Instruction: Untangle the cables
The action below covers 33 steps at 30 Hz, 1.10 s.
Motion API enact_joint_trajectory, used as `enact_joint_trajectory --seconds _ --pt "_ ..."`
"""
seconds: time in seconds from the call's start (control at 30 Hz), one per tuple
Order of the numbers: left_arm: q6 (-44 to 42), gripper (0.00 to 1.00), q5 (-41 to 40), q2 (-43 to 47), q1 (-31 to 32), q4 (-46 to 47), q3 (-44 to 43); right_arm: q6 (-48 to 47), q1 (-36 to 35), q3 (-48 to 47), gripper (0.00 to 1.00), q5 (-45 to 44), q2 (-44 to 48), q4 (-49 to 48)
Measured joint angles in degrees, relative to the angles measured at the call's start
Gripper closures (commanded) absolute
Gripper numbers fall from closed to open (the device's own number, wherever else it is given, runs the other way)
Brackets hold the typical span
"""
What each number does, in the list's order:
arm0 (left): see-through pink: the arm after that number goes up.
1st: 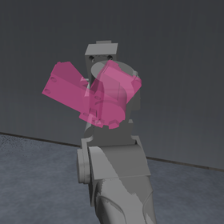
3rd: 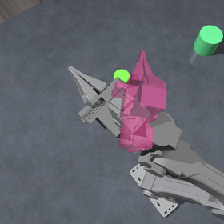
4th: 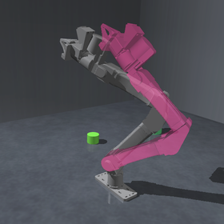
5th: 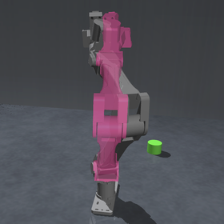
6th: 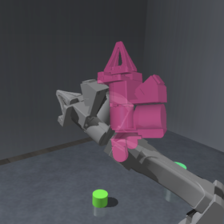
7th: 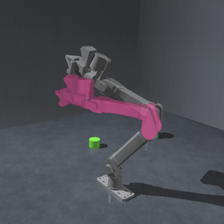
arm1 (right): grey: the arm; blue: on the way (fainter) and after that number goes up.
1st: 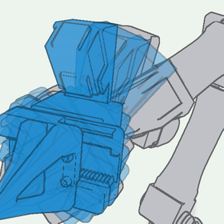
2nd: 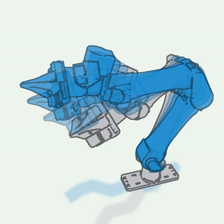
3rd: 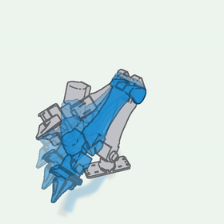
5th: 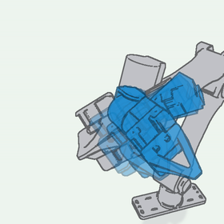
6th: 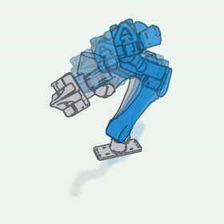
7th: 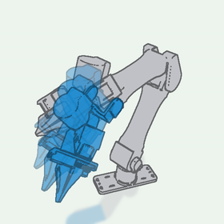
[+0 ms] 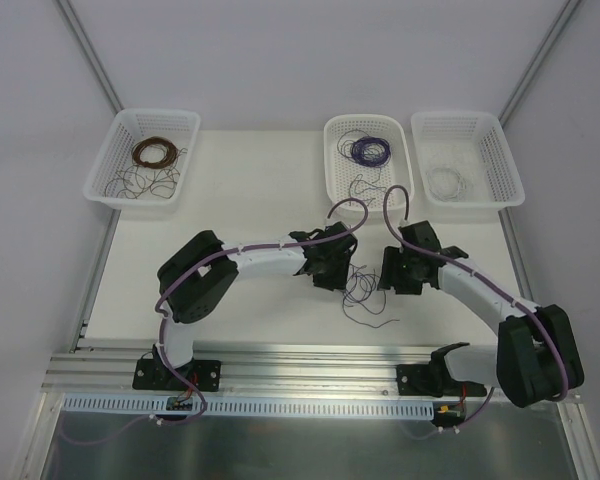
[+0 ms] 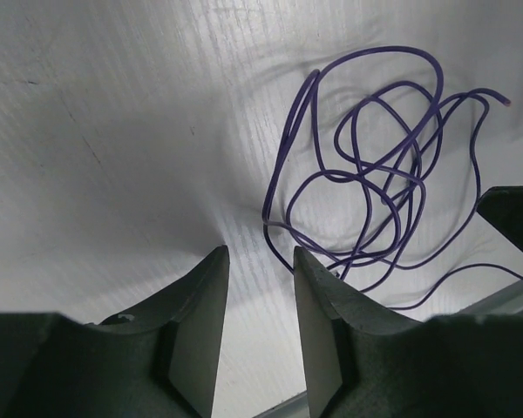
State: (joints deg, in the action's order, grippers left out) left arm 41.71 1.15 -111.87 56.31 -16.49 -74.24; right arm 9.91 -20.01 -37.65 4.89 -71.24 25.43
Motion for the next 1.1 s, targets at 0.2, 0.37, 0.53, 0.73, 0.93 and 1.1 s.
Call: enact_joint_trajectory --seconds 0.2,0.37,0.53,0.73,0.93,1.1 --pt "0.5 0.71 -1.7 -0.2 0.0 0.1 0.0 -0.3 -1.3 -1.5 0.46 -1.5 -3.8 -0.2" --pt "0.9 0.75 -1.9 -0.3 -0.2 0.2 0.0 -0.5 -3.3 -4.2 0.47 -3.2 -7.3 -0.7" --pt "1.2 0.76 -1.8 -0.4 -0.9 0.3 0.0 -0.6 -4.4 -5.7 0.5 -5.2 -10.1 -1.1" --pt "1.3 0.78 -1.9 -0.4 -2.6 0.2 0.0 -1.2 -5.6 -6.9 0.6 -7.3 -13.2 -1.4" --pt "1.7 0.79 -1.8 -0.6 -4.1 0.5 0.0 -1.9 -5.9 -7.5 0.89 -9.2 -14.1 -0.7" --pt "2.4 0.79 -1.7 -0.8 -5.2 1.1 0.0 -2.0 -6.0 -7.9 0.99 -9.6 -14.4 -0.7"
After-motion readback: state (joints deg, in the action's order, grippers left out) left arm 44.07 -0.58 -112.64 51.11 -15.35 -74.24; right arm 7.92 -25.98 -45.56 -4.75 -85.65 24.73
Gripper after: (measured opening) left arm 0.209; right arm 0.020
